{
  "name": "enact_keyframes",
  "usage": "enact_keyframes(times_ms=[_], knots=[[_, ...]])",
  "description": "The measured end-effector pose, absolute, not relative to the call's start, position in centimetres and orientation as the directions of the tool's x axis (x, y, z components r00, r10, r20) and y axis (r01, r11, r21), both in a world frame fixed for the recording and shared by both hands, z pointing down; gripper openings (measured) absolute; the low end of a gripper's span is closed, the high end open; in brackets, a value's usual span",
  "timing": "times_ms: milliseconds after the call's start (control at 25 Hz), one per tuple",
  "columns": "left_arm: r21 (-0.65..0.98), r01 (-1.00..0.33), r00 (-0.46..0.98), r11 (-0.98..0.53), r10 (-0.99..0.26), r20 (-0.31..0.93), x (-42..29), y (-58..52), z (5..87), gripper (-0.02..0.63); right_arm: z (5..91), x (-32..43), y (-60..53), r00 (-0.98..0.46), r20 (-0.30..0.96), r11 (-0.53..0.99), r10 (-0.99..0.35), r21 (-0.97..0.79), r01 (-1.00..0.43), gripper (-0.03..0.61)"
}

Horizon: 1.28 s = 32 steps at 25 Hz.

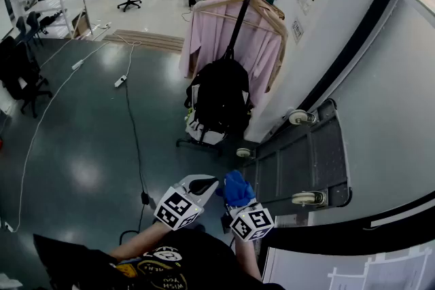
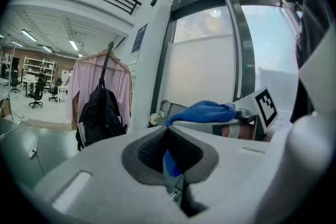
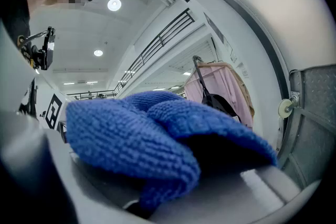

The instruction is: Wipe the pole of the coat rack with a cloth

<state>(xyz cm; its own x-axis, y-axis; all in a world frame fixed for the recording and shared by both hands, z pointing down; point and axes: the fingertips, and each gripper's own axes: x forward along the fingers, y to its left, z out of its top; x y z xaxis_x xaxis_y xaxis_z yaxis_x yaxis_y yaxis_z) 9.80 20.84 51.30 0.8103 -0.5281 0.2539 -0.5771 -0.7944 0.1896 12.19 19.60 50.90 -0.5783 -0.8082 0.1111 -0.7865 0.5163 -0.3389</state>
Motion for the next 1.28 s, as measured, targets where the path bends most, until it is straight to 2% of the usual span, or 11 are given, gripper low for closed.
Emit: enact_keyframes(times_ms=[560,800,960,1280], knots=[[0.170,-0.654,0.754,-0.737,-0.616,0.228,4.8,19.2,51.1,0.000,51.1,9.9,19.1,-0.584,0.129,0.533,-0.801,-0.291,-0.795,0.011],[0.166,-0.670,0.740,-0.724,-0.632,0.231,2.5,17.2,51.2,0.000,52.6,11.0,16.6,-0.499,0.179,0.428,-0.848,-0.327,-0.843,0.012],[0.142,-0.659,0.749,-0.738,-0.628,0.213,1.4,14.5,50.2,0.000,52.3,10.8,14.0,-0.461,0.194,0.399,-0.866,-0.289,-0.870,0.012],[0.130,-0.635,0.770,-0.761,-0.612,0.179,1.9,7.3,48.4,0.000,50.1,8.1,6.2,-0.541,0.171,0.494,-0.823,-0.255,-0.831,0.014]])
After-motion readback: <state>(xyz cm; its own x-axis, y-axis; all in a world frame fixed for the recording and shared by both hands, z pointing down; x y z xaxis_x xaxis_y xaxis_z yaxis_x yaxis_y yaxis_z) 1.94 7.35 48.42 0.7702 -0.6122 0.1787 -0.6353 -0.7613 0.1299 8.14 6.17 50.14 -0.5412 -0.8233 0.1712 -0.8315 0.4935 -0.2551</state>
